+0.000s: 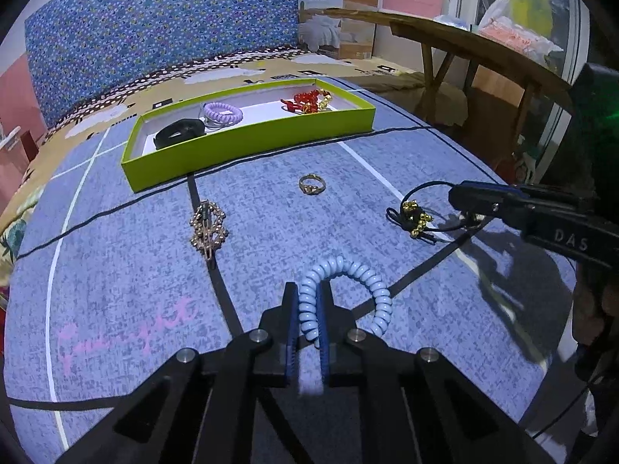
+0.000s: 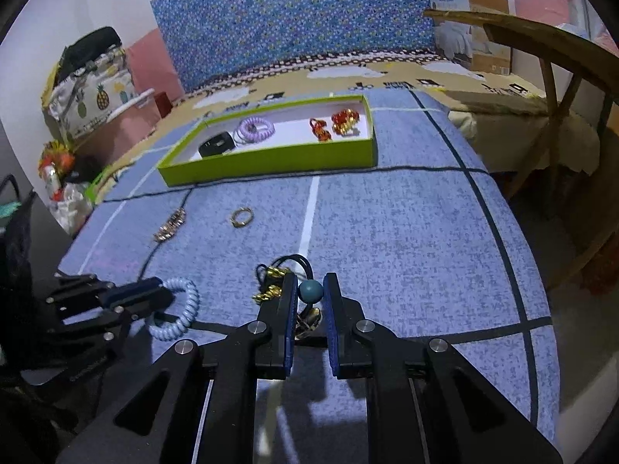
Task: Organize jewelry
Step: 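Grasp the light blue coil with the left gripper while the right gripper grasps the black-cord keychain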
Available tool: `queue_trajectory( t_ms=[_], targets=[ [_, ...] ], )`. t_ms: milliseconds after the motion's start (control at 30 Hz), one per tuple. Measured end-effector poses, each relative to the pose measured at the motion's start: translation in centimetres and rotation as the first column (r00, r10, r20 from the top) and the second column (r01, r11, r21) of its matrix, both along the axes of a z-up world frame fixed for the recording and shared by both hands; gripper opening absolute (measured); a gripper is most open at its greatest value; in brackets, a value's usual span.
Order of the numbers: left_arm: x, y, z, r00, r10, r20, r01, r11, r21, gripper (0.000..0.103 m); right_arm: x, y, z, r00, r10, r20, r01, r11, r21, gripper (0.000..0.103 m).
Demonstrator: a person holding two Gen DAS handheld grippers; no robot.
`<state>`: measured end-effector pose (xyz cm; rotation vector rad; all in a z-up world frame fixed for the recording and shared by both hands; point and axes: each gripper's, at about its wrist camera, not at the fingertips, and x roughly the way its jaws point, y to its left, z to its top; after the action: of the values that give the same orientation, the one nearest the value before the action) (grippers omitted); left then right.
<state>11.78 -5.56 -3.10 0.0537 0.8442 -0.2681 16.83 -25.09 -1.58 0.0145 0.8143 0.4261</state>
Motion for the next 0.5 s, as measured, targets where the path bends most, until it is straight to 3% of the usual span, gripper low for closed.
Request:
queue_trajectory(
  t_ms=[500],
  targets=[
    [-1.2,1.1,1.8,0.999,0.032,0.044,-0.03,0.999,-0.044,0.01,-1.6,0.1,3.2,0.997,0.016,0.074,-0.021,0.997,0.07,0.013]
  ],
)
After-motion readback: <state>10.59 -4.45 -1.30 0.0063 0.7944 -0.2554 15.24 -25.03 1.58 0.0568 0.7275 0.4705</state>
